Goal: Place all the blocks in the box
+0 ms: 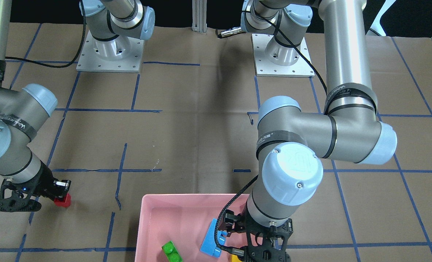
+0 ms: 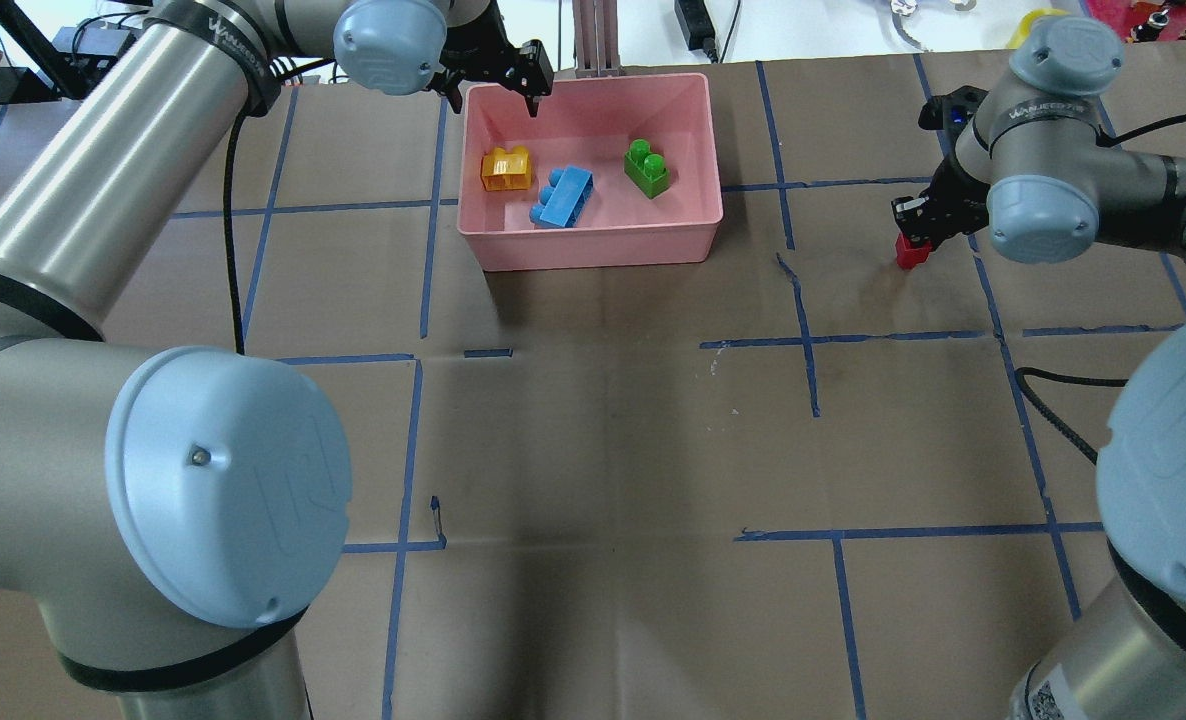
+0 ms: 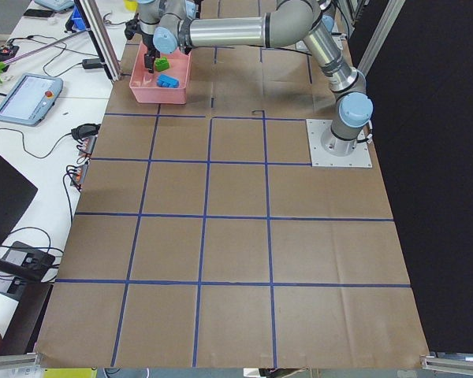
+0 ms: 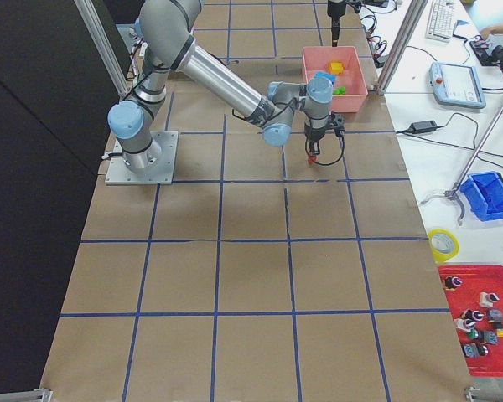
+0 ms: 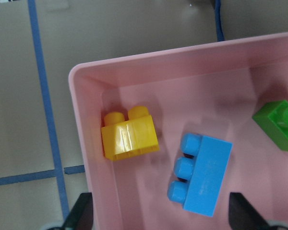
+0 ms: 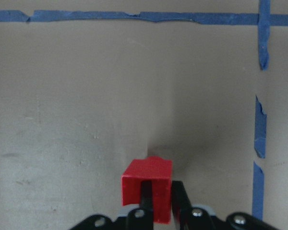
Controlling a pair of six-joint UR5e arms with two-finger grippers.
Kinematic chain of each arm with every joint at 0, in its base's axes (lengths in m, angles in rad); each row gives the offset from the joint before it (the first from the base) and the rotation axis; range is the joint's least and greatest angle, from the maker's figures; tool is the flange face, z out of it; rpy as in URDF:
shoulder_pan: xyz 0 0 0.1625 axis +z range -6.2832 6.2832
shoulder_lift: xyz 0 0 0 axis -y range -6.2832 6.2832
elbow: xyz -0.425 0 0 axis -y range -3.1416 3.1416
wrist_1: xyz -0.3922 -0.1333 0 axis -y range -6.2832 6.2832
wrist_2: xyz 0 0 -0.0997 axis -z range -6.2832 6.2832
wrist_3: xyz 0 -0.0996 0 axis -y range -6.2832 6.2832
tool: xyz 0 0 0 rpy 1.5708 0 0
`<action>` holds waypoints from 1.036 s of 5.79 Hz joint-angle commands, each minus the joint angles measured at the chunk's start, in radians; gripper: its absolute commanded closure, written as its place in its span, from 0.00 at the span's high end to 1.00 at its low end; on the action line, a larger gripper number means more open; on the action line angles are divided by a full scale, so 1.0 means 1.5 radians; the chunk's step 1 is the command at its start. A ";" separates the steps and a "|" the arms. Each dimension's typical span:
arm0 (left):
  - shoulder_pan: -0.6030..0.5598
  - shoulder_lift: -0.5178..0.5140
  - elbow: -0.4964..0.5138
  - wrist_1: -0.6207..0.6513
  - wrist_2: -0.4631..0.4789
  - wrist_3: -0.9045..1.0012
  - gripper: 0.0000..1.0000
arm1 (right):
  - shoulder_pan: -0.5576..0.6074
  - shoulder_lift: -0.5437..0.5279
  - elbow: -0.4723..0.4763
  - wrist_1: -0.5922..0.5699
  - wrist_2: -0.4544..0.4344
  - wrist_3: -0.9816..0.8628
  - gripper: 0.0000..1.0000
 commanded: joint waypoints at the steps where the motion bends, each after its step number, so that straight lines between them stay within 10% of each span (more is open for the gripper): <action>1: 0.045 0.113 -0.019 -0.140 -0.003 0.033 1.00 | -0.001 -0.002 0.000 0.014 -0.001 0.004 0.09; 6: 0.067 0.395 -0.362 -0.093 0.004 0.095 0.99 | 0.022 -0.059 -0.086 0.154 0.070 0.006 0.00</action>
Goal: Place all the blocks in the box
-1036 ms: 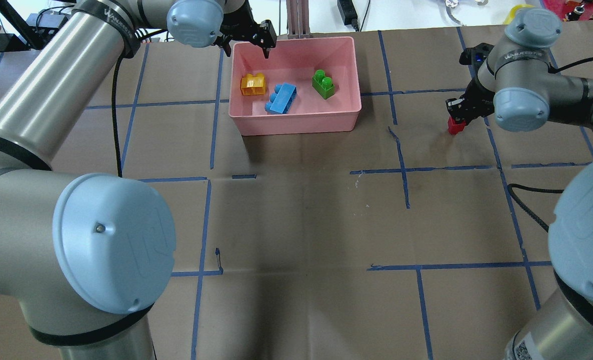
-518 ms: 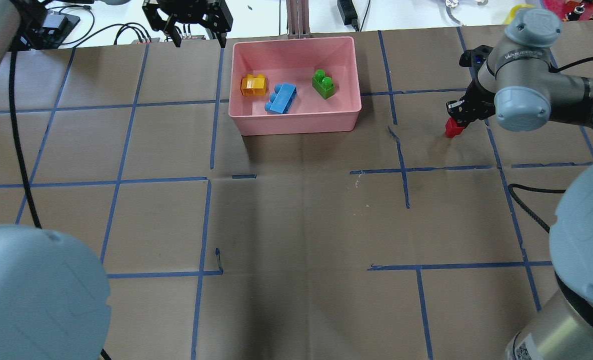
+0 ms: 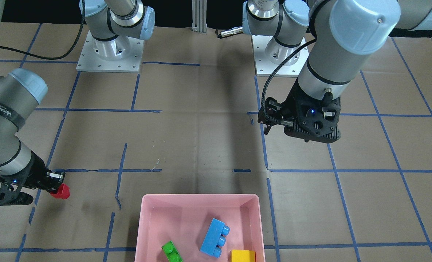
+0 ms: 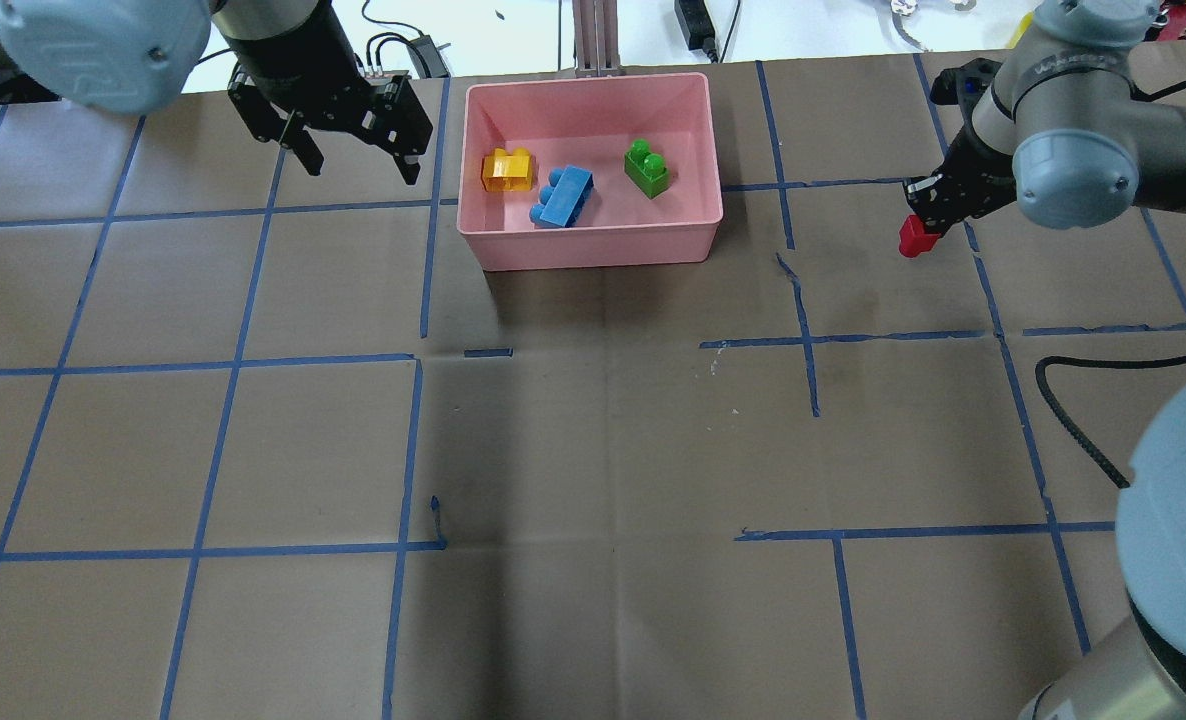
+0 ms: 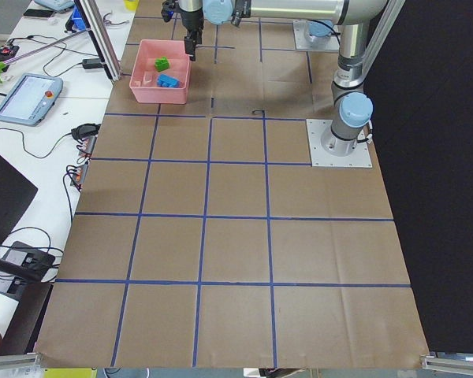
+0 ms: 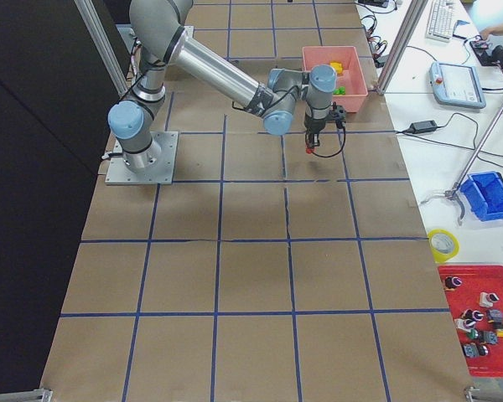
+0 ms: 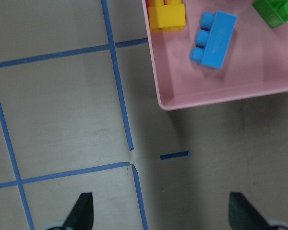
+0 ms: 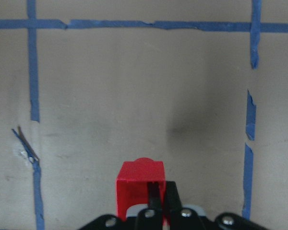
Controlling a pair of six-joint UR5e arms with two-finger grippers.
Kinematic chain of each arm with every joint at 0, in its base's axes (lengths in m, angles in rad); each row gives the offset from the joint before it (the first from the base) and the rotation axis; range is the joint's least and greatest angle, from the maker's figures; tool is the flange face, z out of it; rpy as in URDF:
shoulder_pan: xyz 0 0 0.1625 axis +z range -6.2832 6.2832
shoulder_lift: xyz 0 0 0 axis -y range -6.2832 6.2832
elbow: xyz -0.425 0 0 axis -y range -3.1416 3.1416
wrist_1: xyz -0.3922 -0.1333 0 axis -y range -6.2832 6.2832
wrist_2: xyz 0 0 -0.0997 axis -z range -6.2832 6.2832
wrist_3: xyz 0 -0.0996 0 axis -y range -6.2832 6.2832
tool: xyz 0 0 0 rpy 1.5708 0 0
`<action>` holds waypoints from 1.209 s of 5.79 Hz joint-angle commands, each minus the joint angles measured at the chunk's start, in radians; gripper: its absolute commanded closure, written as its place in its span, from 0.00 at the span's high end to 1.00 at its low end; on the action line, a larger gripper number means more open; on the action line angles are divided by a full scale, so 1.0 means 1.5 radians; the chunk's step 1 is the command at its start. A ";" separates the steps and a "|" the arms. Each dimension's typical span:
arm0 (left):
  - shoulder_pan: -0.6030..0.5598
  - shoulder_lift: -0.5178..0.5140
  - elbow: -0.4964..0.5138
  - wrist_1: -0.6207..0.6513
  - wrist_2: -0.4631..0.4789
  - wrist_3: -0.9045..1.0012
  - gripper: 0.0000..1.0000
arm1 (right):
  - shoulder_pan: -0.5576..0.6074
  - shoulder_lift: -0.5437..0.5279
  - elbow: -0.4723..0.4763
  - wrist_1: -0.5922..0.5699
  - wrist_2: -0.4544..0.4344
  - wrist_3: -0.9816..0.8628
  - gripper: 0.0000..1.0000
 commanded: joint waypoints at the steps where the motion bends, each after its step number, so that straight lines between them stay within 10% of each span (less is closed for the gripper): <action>1: 0.028 0.081 -0.084 0.028 0.004 0.039 0.99 | 0.023 -0.010 -0.081 0.056 0.125 0.041 0.00; 4: 0.056 0.104 -0.090 0.019 0.044 0.050 0.99 | 0.157 0.057 -0.240 0.019 0.290 0.337 0.01; 6: 0.051 0.113 -0.087 0.010 0.035 0.034 0.99 | 0.224 0.170 -0.337 -0.067 0.286 0.435 0.04; 7: 0.051 0.109 -0.086 0.010 0.033 0.028 0.99 | 0.228 0.174 -0.332 -0.068 0.285 0.432 0.22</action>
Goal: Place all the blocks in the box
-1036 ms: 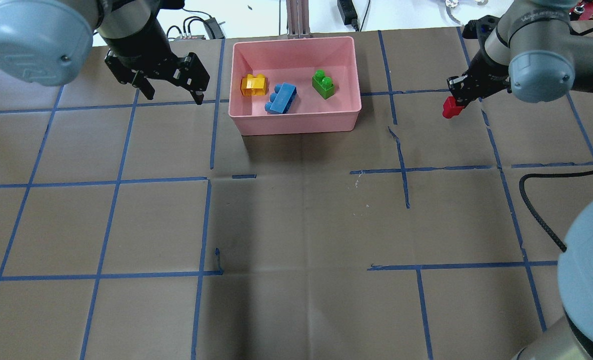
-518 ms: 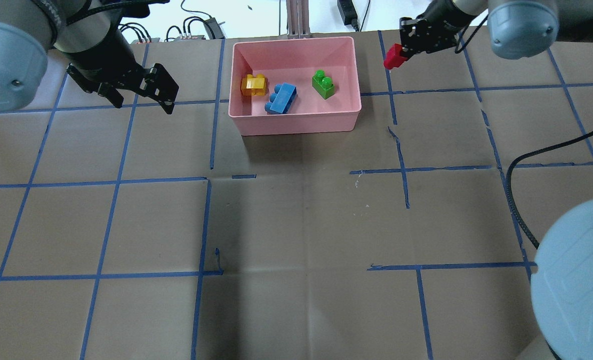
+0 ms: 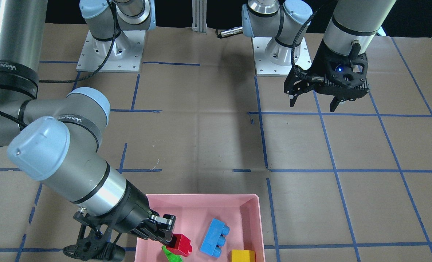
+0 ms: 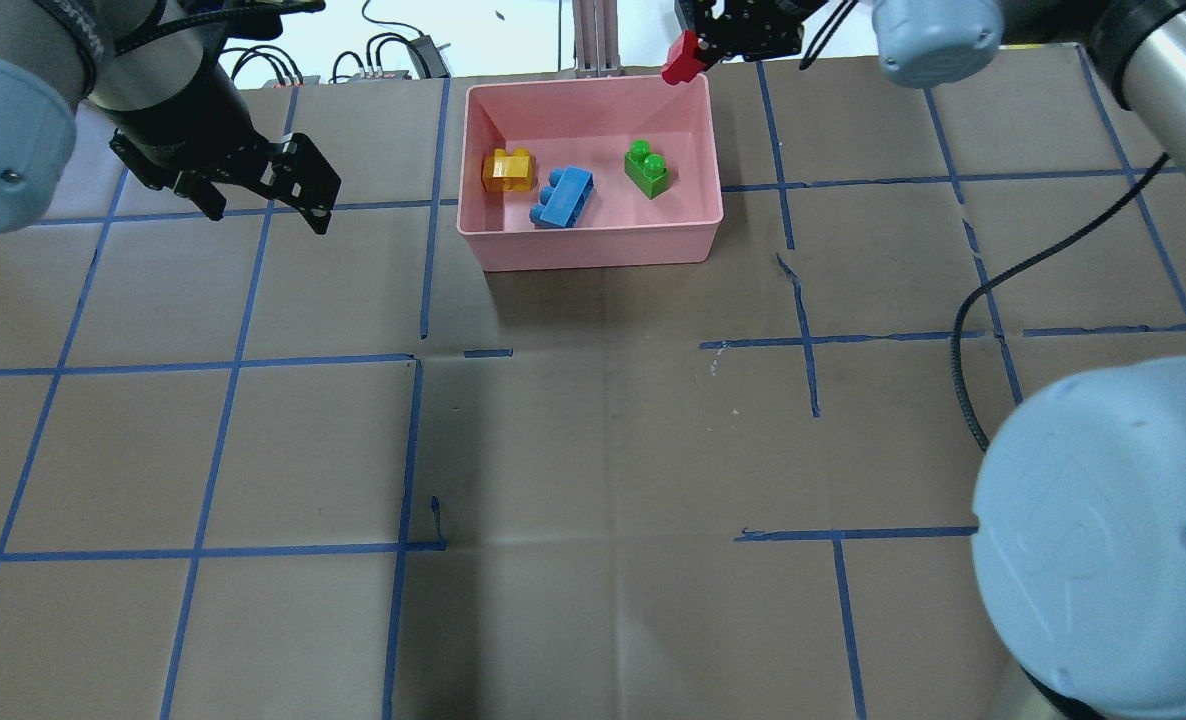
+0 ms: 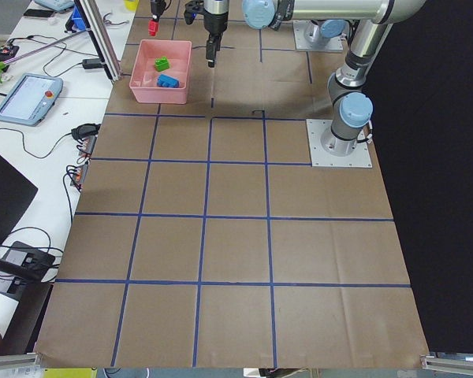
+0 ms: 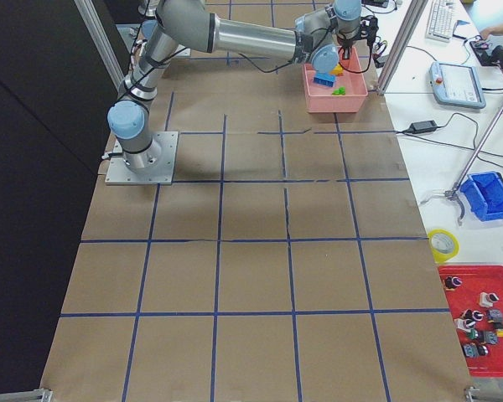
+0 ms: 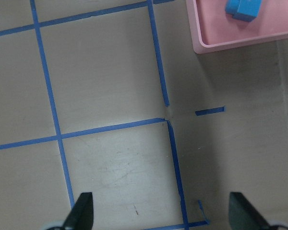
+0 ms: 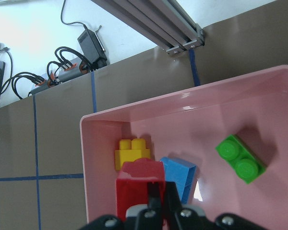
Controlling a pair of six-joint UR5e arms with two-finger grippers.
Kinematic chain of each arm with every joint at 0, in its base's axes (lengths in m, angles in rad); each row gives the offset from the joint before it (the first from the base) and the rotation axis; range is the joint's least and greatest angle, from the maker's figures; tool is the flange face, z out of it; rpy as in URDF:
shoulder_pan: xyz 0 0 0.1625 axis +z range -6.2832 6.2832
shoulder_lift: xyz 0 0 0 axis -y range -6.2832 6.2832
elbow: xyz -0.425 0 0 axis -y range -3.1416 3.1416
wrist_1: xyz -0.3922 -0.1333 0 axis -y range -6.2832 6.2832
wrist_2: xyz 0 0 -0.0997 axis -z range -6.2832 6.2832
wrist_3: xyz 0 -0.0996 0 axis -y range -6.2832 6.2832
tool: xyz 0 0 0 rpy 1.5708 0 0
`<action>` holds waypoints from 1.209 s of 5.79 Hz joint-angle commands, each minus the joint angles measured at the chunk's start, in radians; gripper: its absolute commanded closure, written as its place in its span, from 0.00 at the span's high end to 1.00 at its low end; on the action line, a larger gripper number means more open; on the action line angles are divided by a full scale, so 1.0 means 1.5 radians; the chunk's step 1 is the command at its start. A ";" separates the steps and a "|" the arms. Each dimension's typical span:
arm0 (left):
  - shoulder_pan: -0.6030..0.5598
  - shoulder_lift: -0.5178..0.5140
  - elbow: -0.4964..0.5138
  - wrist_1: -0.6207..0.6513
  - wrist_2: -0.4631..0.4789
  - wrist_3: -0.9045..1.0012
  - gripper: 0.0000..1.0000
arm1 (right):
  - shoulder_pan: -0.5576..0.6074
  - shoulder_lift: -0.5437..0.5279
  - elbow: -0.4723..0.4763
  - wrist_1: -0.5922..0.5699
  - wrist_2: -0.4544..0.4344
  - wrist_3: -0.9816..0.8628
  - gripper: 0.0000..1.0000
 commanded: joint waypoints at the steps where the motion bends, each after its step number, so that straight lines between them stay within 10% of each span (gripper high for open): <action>1: 0.000 0.005 -0.001 -0.008 -0.023 -0.006 0.99 | 0.011 0.020 -0.006 -0.006 -0.004 -0.002 0.99; 4: 0.000 0.007 0.000 -0.014 -0.024 -0.002 0.99 | 0.010 0.012 -0.001 0.005 -0.005 -0.003 1.00; 7: 0.000 0.007 0.000 -0.014 -0.025 -0.002 0.99 | -0.036 -0.127 0.079 0.216 -0.111 -0.185 1.00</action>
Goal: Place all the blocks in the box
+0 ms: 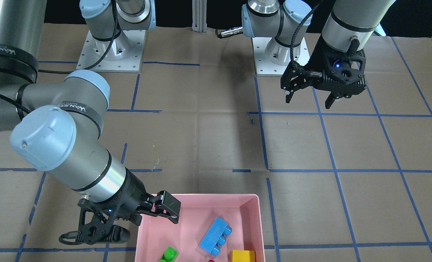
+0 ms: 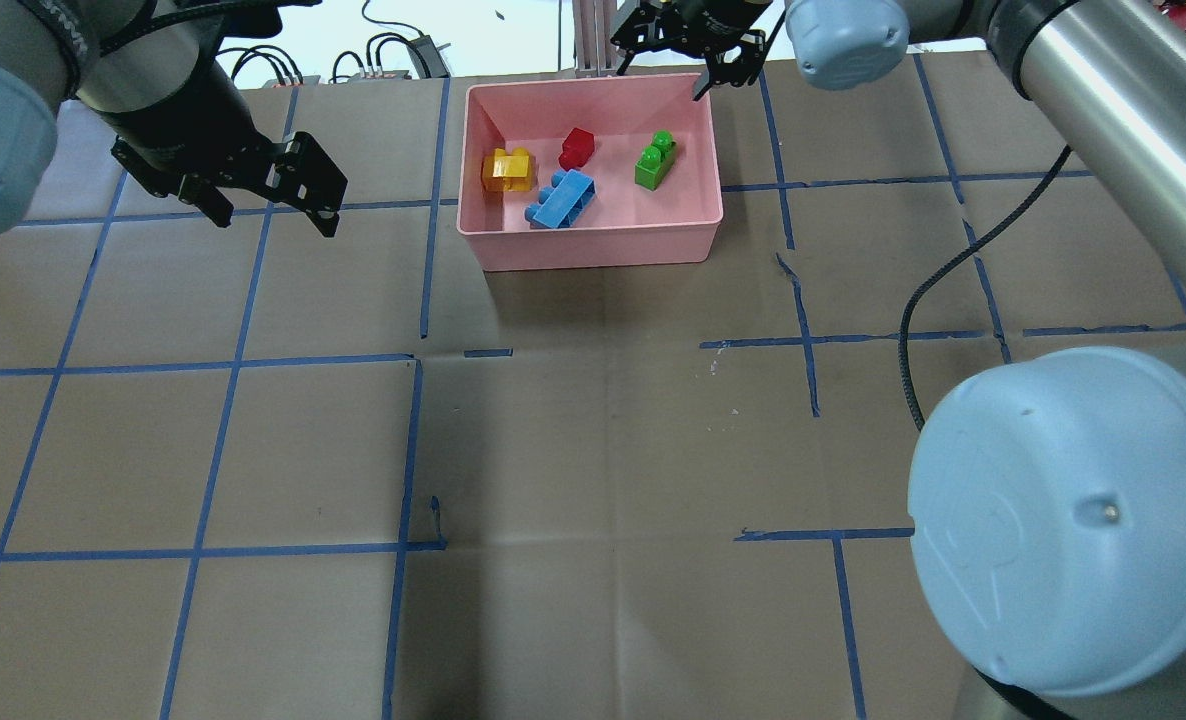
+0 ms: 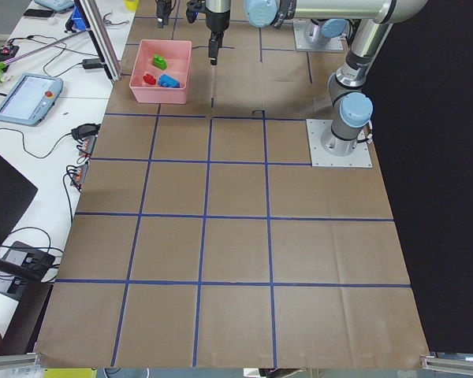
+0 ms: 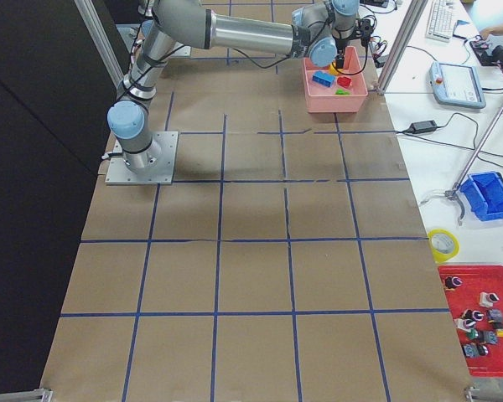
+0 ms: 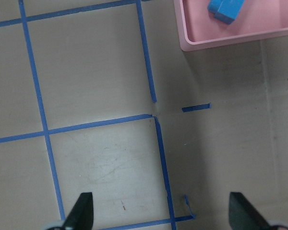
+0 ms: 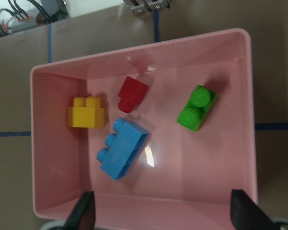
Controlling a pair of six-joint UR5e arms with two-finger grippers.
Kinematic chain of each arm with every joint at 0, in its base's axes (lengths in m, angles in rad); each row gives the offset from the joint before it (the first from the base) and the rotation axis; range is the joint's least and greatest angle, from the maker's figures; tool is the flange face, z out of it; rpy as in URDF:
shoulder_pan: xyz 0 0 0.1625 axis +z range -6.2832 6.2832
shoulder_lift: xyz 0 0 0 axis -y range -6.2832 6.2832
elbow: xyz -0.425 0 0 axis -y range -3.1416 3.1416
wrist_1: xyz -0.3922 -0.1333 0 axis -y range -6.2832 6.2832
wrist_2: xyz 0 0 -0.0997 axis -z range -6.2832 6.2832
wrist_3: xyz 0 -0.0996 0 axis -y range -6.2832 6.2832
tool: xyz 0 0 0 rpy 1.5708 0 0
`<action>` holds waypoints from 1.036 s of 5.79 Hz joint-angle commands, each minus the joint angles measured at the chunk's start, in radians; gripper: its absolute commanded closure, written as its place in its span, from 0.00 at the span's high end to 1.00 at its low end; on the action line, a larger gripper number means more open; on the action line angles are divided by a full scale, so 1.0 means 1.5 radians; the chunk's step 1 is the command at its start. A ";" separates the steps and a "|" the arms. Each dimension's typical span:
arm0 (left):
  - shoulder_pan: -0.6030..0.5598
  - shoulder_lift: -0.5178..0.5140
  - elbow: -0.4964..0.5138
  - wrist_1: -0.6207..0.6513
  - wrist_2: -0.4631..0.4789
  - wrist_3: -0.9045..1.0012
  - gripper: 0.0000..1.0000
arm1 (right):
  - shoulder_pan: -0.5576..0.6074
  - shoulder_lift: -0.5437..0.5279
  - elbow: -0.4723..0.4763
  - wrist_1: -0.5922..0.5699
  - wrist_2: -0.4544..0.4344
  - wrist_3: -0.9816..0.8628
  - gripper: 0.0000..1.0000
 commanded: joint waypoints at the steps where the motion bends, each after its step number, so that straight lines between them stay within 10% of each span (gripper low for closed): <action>1: 0.000 -0.001 0.000 0.000 0.000 -0.001 0.99 | -0.029 -0.124 0.091 0.072 -0.072 -0.047 1.00; 6: -0.001 -0.003 0.003 0.000 -0.002 -0.002 0.99 | -0.037 -0.496 0.376 0.270 -0.219 -0.087 1.00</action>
